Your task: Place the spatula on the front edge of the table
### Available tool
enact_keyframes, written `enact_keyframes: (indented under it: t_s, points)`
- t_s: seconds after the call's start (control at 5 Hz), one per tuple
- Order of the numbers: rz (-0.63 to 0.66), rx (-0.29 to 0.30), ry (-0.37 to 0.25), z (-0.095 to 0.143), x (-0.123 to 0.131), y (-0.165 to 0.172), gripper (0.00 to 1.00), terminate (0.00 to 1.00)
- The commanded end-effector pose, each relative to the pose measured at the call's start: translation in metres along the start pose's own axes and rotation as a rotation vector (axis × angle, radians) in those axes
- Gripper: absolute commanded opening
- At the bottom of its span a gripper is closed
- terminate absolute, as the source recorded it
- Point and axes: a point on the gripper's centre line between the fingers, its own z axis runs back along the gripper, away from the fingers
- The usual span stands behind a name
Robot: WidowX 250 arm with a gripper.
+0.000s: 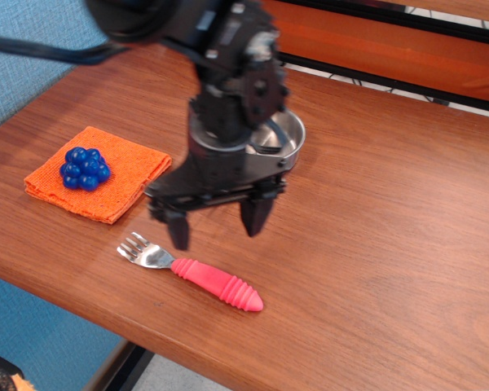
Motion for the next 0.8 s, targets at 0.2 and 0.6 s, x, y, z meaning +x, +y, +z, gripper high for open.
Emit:
enact_keyframes:
  t_s: [0.2, 0.6]
  points:
    - [-0.42, 0.017, 0.006, 0.012, 0.042, -0.004, 1.0, 0.0]
    - [-0.328, 0.05, -0.008, -0.006, 0.101, 0.022, 1.0, 0.0]
